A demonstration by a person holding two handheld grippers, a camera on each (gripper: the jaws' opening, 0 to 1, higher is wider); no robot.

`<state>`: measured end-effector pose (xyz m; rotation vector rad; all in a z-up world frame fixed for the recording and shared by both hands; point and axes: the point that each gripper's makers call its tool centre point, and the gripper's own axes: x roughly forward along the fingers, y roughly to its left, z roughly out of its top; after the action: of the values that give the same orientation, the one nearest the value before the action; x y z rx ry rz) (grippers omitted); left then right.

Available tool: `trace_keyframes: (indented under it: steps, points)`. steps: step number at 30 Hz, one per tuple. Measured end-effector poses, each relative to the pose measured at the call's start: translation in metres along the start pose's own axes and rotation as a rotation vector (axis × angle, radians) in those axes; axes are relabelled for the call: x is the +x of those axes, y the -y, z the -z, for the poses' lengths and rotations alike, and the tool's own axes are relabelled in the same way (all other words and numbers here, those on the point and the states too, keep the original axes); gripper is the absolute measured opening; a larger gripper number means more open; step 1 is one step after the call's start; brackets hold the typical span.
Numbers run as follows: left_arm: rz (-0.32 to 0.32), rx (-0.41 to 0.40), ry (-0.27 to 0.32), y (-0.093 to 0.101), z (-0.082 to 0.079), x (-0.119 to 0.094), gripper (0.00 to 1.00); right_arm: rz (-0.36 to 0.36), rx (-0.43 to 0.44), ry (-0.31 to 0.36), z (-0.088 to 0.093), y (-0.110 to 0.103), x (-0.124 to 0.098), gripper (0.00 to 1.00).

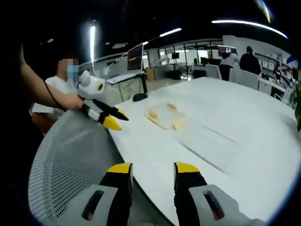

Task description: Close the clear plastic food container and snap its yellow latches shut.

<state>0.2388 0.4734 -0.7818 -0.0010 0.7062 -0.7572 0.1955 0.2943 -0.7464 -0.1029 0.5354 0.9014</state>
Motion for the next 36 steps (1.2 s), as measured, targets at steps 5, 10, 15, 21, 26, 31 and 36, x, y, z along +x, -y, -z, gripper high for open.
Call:
trace_keyframes:
  steps: [5,10,15,21,26,31,36]
  points:
    - [0.008,0.008,-0.011,0.001,0.001,0.001,0.46,-0.003,-0.002,-0.008,0.000,-0.001,0.001,0.33]
    - [0.012,0.010,-0.001,0.002,-0.001,0.001,0.46,-0.009,0.003,0.008,-0.003,-0.001,0.000,0.33]
    - [-0.005,-0.018,0.017,-0.003,-0.005,-0.002,0.46,-0.025,-0.023,0.020,-0.012,-0.004,-0.003,0.32]
    - [0.005,0.005,0.047,0.000,-0.014,-0.006,0.41,-0.035,0.078,0.079,-0.028,0.002,-0.010,0.33]
    - [0.031,-0.003,0.051,0.003,-0.022,-0.004,0.40,-0.015,0.074,0.101,-0.040,0.003,-0.009,0.33]
    - [0.024,-0.033,0.088,-0.003,-0.038,-0.010,0.40,0.012,0.084,0.135,-0.052,0.009,-0.009,0.32]
    - [0.037,-0.014,0.122,0.002,-0.055,-0.008,0.45,0.024,0.074,0.155,-0.061,0.013,-0.007,0.33]
